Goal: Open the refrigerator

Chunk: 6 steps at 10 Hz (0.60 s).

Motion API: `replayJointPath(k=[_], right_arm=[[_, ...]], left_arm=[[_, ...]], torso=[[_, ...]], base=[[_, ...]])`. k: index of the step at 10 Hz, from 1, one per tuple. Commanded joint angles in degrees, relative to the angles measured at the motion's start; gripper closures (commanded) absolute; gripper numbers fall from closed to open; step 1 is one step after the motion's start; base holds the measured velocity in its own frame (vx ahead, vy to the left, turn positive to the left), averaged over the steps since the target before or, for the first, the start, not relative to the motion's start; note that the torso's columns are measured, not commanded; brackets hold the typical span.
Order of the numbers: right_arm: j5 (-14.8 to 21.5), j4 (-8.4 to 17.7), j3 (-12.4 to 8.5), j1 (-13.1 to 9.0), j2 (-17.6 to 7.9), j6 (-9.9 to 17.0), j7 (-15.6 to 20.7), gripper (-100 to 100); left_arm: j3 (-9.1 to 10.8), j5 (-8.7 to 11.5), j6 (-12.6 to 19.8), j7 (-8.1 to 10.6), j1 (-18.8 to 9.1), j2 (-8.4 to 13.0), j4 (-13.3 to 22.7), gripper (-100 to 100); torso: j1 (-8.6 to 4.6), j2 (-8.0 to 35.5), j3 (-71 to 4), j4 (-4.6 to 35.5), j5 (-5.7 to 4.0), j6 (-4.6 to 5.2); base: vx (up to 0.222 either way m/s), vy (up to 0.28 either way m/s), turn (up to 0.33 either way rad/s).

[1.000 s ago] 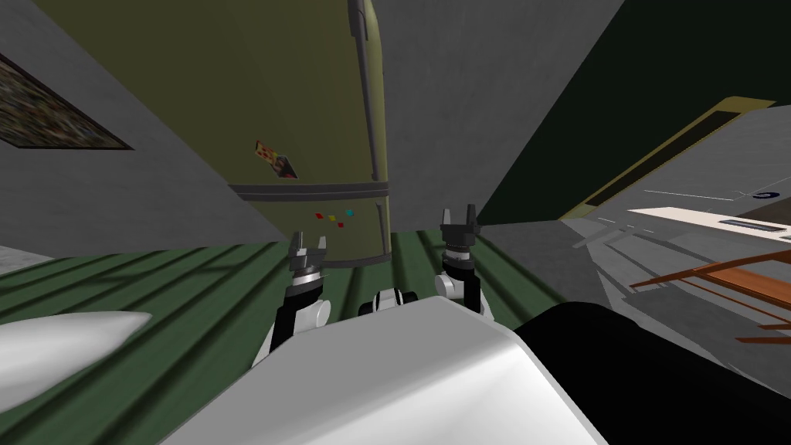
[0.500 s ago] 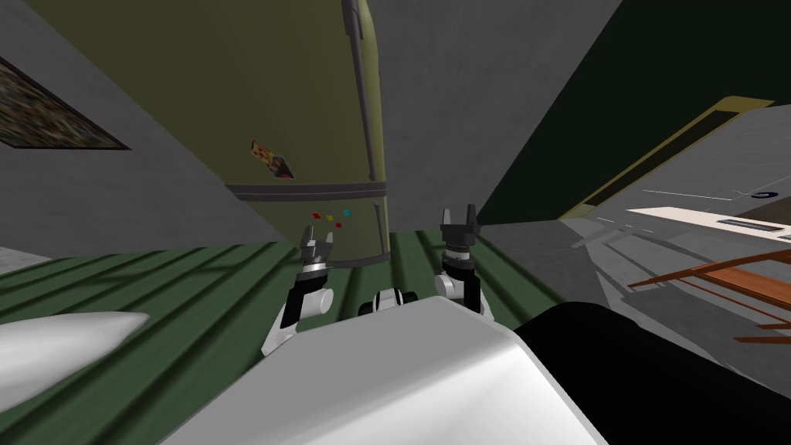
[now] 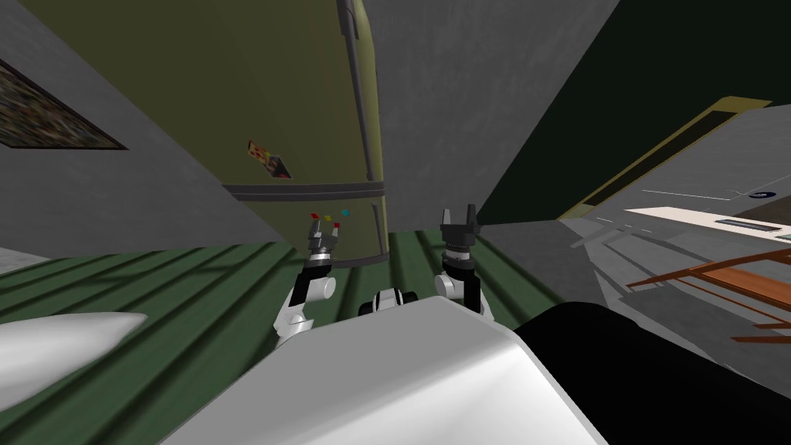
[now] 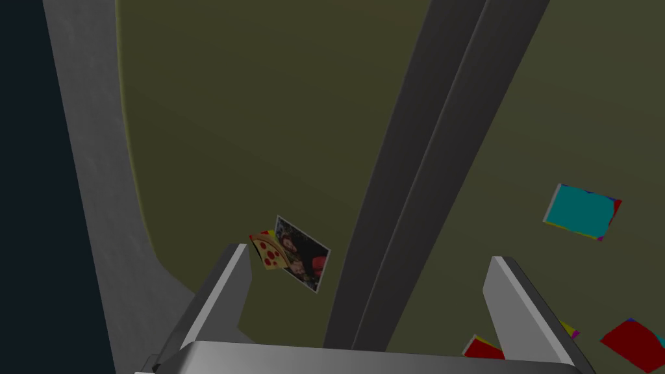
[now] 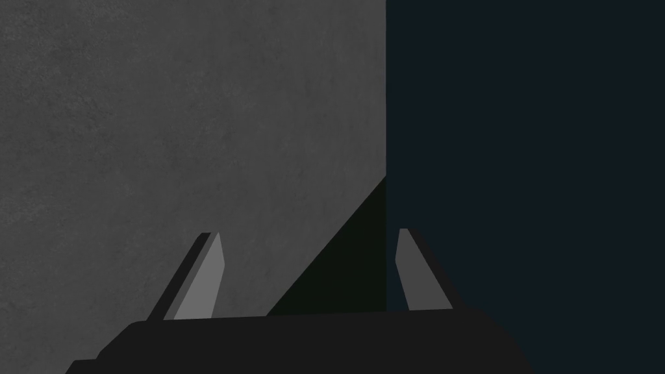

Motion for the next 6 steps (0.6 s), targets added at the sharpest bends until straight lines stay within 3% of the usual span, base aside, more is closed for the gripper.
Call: replayJointPath(k=[1, 6], right_arm=[[0.0, 0.0, 0.0, 0.0, 0.0, 0.0, 0.0, 0], [0.0, 0.0, 0.0, 0.0, 0.0, 0.0, 0.0, 0]], left_arm=[[0.21, 0.9, 2.5, 1.34, -4.1, 0.4, 3.0, -100], [0.71, 2.4, 6.0, 3.26, -10.9, 1.2, 7.0, -100]], torso=[[0.02, 0.0, 0.0, 0.0, 0.0, 0.0], [-0.02, 0.0, 0.0, 0.0, -0.01, 0.01]], base=[[-0.008, -0.027, -0.002], [-0.006, -0.031, -0.001]])
